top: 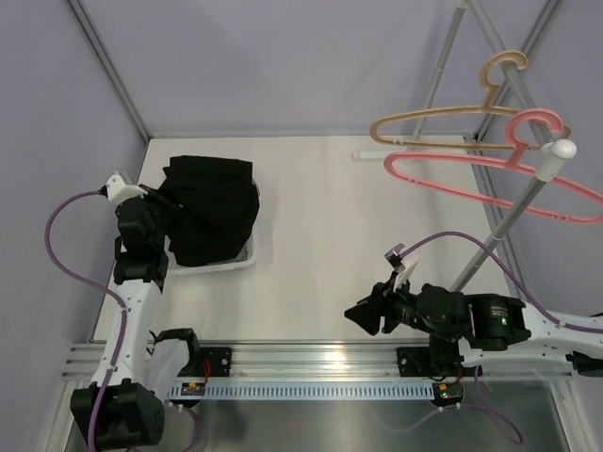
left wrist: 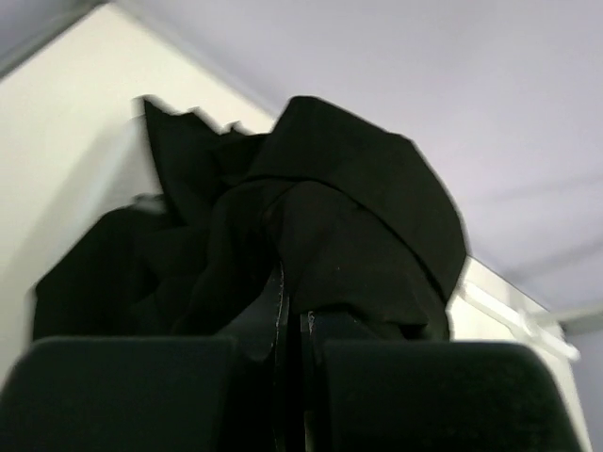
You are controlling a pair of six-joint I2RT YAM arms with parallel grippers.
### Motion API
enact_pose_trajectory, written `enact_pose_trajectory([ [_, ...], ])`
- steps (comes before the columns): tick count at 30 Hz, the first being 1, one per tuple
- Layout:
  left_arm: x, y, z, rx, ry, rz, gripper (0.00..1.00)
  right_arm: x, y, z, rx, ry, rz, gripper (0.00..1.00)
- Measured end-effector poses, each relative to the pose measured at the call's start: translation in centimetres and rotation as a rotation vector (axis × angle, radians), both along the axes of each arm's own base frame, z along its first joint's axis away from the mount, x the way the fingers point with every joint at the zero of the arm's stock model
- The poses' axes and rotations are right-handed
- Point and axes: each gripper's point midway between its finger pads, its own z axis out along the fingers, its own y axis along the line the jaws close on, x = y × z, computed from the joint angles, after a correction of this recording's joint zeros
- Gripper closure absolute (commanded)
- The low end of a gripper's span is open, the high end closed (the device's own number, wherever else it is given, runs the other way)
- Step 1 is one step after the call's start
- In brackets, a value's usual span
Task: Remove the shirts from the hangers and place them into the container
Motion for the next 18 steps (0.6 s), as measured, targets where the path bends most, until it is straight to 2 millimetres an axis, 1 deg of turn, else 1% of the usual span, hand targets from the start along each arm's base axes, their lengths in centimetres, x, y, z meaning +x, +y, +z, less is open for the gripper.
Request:
enact_pose_trajectory([
  [2,-0.6,1.2,-0.8,-0.001,0.071,0.069,1.00,0.0,0.0,0.0,-0.002,0.000,0.000,0.44],
  [4,-1.0,2.0,-1.7,0.006,0.146,0.114,1.00,0.0,0.1,-0.1,-0.007,0.000,0.000,0.44],
  [7,-0.8,2.7,-2.9,0.026,0.258,0.143,1.00,0.0,0.2,-0.4,-0.017,0.000,0.000,0.44],
  [9,-0.3,2.9,-4.4,0.040,0.345,0.147,1.00,0.1,0.3,-0.5,-0.025,-0.004,0.002,0.44],
  [11,0.4,2.5,-6.8,0.050,0.434,0.130,1.00,0.1,0.4,-0.5,-0.031,-0.007,0.004,0.44],
  [12,0.5,2.2,-8.4,0.052,0.487,0.115,1.00,0.1,0.4,-0.5,-0.031,-0.008,0.005,0.44],
  [15,0.4,0.9,-12.9,0.037,0.623,0.055,1.00,0.1,0.5,-0.3,-0.024,-0.011,0.006,0.44],
  [18,0.1,-0.1,-15.5,0.011,0.682,0.021,1.00,0.1,0.5,0.2,-0.014,-0.013,0.006,0.44],
])
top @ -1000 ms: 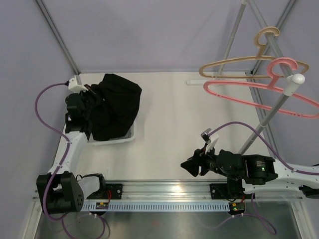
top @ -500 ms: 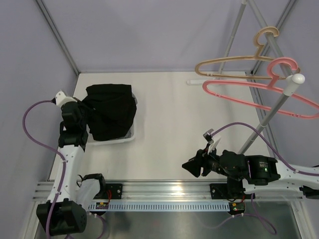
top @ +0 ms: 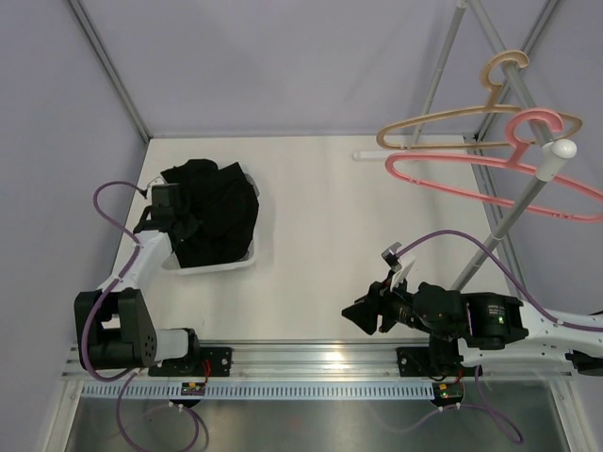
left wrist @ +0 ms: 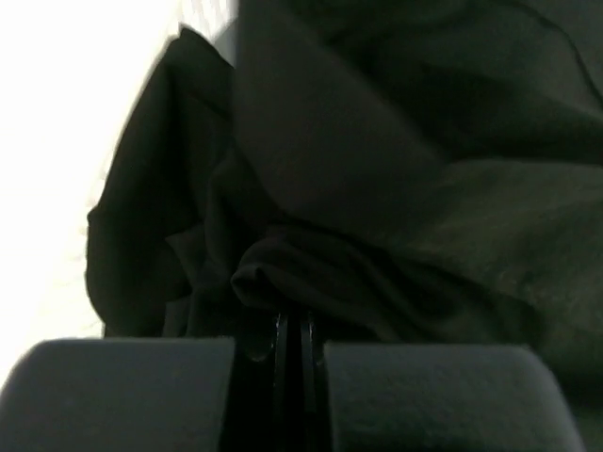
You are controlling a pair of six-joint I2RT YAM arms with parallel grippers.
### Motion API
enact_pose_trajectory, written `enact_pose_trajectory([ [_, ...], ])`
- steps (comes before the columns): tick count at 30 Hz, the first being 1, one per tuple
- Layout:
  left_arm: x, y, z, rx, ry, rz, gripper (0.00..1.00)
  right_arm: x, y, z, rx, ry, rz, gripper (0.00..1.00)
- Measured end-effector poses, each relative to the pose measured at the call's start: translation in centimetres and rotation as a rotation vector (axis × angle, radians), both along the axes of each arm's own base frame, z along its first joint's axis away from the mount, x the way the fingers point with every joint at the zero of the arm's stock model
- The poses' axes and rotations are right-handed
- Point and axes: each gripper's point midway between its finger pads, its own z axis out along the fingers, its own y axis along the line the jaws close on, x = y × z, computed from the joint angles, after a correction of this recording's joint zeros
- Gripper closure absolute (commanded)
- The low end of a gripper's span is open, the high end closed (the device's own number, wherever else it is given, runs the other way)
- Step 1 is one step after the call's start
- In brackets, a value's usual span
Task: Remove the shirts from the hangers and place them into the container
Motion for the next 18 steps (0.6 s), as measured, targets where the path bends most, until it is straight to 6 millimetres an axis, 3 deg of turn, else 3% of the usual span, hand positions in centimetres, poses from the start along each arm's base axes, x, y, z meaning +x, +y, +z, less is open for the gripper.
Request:
enact_pose_trajectory([
  [2,-0.5,-0.4,-1.0,-0.017,0.021,-0.005,1.00,0.0,0.0,0.1,0.004,0.000,0.000,0.44],
  [4,-0.6,-0.6,-1.4,-0.026,0.020,-0.004,0.86,0.0,-0.1,0.2,0.008,0.000,0.000,0.44],
  [5,-0.7,-0.7,-1.5,-0.030,0.020,-0.002,0.68,0.0,-0.1,0.3,0.011,-0.001,0.000,0.44],
  [8,-1.1,-0.7,-1.3,-0.033,0.012,0.008,0.46,0.0,-0.3,0.5,0.020,-0.001,0.000,0.43],
  [9,-1.3,-0.6,-1.0,-0.033,0.006,0.016,0.29,0.0,-0.3,0.5,0.024,-0.002,0.000,0.43],
  [11,-1.6,-0.4,-0.2,-0.023,-0.008,0.025,0.18,0.0,-0.4,0.6,0.027,-0.002,0.000,0.42],
  [12,-1.9,-0.2,0.2,-0.015,-0.013,0.035,0.03,0.0,-0.4,0.6,0.027,-0.002,0.000,0.42],
  [16,-2.6,0.5,3.5,0.022,-0.060,0.066,0.01,0.0,-0.4,0.5,0.016,-0.002,-0.001,0.34],
  [17,-2.7,0.8,4.8,0.032,-0.081,0.076,0.01,0.0,-0.4,0.5,0.014,-0.002,-0.001,0.30],
  [18,-2.8,1.0,6.1,0.041,-0.109,0.085,0.01,0.0,-0.4,0.5,0.013,-0.001,-0.002,0.19],
])
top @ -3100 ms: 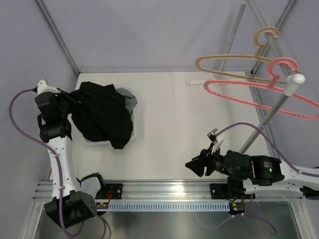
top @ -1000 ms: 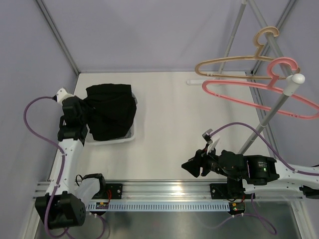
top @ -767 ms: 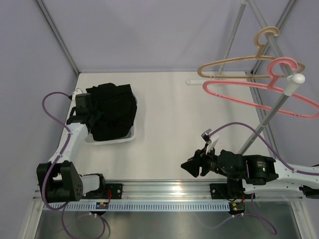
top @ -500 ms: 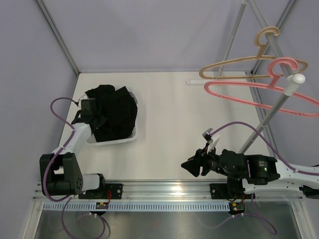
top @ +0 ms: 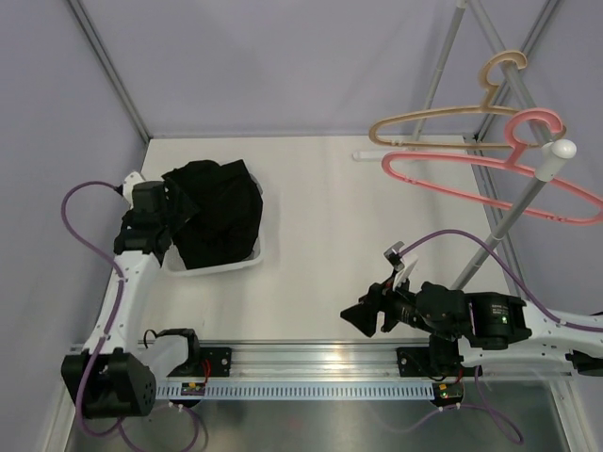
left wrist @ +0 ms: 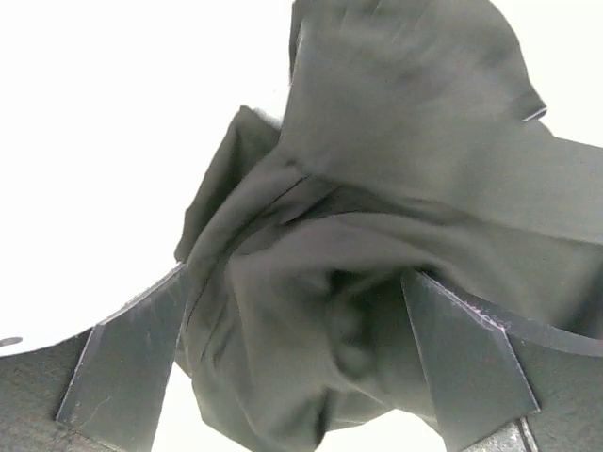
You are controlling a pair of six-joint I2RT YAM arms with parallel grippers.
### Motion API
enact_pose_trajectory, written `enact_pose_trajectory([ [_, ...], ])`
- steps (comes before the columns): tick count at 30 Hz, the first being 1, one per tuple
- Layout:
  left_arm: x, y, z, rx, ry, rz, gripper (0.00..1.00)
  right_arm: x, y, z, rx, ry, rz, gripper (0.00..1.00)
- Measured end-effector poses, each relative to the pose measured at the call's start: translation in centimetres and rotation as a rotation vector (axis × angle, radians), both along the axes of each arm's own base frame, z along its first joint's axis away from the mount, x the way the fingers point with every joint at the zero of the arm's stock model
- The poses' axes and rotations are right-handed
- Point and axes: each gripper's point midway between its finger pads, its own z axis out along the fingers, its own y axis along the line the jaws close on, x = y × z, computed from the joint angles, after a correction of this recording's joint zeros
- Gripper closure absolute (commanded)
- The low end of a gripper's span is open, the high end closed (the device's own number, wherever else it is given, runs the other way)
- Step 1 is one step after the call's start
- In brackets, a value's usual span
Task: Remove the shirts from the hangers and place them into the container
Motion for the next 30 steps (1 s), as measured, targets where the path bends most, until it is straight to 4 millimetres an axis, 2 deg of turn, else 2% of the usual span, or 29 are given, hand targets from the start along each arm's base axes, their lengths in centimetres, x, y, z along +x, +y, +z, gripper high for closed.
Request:
enact_pose_trajectory([
  [3,-0.9,0.6,4.1,0.028,-0.097,0.026,0.01,0.1,0.1,-0.2,-0.017,0.000,-0.005,0.01],
  [6,-2.6,0.7,7.9,0.044,-0.215,0.029,0.01,0.4,0.2,-0.7,-0.040,-0.004,-0.018,0.01],
  [9,-4.4,-0.2,10.9,0.037,-0.329,-0.020,0.01,0.6,0.3,-1.0,-0.056,-0.007,-0.028,0.01],
  [10,-4.9,-0.9,12.1,0.026,-0.392,-0.058,0.01,0.7,0.3,-1.1,-0.059,-0.011,-0.035,0.01],
  [13,-6.0,-4.0,14.0,-0.034,-0.550,-0.222,0.01,0.8,0.2,-1.0,-0.060,-0.015,-0.042,0.01],
  [16,-6.7,-8.0,14.4,-0.129,-0.667,-0.426,0.01,0.9,0.4,-0.9,-0.051,-0.022,-0.044,0.01],
  [20,-7.2,-11.8,12.0,-0.267,-0.684,-0.619,0.01,1.0,1.1,-0.7,-0.044,-0.033,-0.040,0.01],
  [22,-7.8,-12.6,10.4,-0.313,-0.661,-0.661,0.01,1.1,1.6,-0.7,-0.043,-0.039,-0.037,0.00],
  [24,-8.7,-13.1,9.6,-0.336,-0.668,-0.686,0.01,1.2,2.0,-0.9,-0.041,-0.042,-0.035,0.00],
  [30,-11.5,-13.6,9.9,-0.330,-0.807,-0.721,0.01,1.3,3.2,-2.9,-0.044,-0.062,-0.023,0.00],
])
